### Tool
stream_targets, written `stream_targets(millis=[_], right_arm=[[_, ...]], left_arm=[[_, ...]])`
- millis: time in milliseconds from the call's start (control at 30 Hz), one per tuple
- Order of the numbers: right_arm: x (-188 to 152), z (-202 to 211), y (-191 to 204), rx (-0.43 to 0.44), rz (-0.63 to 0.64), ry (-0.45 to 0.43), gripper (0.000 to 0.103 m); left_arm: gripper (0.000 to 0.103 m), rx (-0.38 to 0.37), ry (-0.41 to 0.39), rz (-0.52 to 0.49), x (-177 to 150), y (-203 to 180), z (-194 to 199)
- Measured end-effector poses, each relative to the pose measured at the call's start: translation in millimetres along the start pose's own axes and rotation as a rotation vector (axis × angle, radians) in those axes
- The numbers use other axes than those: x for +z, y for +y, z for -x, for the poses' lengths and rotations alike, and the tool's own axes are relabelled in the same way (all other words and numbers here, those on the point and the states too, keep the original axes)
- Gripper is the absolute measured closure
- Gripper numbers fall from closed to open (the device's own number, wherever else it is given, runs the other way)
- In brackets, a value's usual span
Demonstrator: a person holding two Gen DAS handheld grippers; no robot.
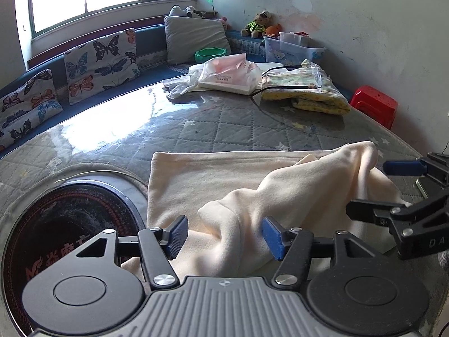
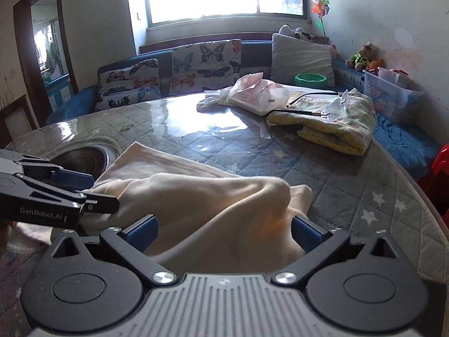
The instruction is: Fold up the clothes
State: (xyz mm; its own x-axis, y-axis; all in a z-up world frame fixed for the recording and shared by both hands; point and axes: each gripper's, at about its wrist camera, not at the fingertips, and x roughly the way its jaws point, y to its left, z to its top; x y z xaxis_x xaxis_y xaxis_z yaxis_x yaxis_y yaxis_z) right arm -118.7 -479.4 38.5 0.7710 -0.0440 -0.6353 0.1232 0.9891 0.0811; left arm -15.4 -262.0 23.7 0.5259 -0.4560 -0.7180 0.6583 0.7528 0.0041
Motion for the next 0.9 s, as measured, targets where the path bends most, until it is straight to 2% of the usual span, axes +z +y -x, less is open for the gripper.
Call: stream_targets(millis=[200, 333, 400, 500, 567, 600, 633, 667, 900], right_arm=[[13, -12, -14, -0.018, -0.015, -0.016, 0.001], [19, -19, -18, -0.012, 0.002, -0.021, 0.004], [21, -24, -19, -0.003, 0.018, -0.020, 0.009], [21, -27, -22, 0.012, -0.014, 0.019, 0.026], [21, -25, -23, 0.057, -0.031, 0.028, 0.044], [21, -22, -23, 0.067, -0.035, 0.023, 0.049], [21, -20, -23, 0.080, -0.038, 0.022, 0.062], [22, -17, -23, 0.086, -0.045, 0.017, 0.070], [21, 19, -18, 0.163, -0.050, -0.050, 0.084]], left_arm=[[0.044, -0.012, 0.012, -0.018, 4, 1, -9], [0.064, -0.028, 0.022, -0.024, 5, 2, -14], [0.072, -0.032, 0.021, -0.028, 6, 2, -15], [0.080, -0.041, 0.019, -0.032, 6, 3, -16], [0.085, -0.042, 0.011, -0.036, 6, 3, -14], [0.087, -0.044, 0.006, -0.036, 7, 4, -12], [0.088, -0.048, 0.000, -0.032, 7, 5, -10], [0.089, -0.051, -0.008, -0.028, 8, 7, -8], [0.091, -0.075, -0.080, -0.020, 6, 13, 23]])
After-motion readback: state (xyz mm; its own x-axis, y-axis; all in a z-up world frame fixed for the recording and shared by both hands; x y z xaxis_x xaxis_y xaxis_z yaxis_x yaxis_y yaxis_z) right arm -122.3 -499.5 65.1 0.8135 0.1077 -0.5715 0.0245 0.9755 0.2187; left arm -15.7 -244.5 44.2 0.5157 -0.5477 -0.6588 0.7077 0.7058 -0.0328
